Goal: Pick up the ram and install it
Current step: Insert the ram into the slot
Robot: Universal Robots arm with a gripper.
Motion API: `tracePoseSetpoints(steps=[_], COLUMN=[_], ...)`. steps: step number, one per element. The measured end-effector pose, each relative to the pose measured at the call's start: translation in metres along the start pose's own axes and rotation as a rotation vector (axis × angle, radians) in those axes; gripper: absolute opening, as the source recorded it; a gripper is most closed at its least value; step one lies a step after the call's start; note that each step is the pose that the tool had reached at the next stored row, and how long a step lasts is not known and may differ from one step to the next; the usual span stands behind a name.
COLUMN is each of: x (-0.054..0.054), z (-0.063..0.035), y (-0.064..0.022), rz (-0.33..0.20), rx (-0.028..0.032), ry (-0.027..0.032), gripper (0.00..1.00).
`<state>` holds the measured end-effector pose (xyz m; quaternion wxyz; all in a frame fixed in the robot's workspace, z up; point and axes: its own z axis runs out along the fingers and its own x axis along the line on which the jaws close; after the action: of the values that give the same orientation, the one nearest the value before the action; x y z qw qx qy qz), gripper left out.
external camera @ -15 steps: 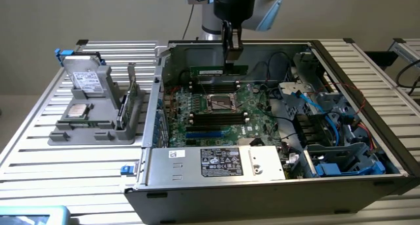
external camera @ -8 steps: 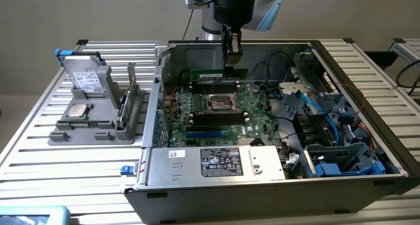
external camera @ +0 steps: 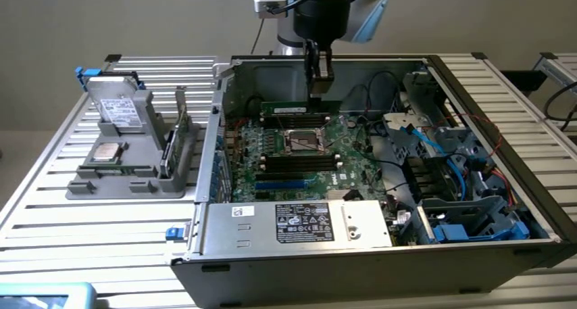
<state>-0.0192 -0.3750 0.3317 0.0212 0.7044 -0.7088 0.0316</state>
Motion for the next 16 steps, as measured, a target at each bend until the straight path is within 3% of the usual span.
tracePoseSetpoints(steps=[16], x=[0.004], z=[0.0296], y=[-0.0030], rz=[0.010], rx=[-0.0008], ry=[-0.0014], gripper=[0.12])
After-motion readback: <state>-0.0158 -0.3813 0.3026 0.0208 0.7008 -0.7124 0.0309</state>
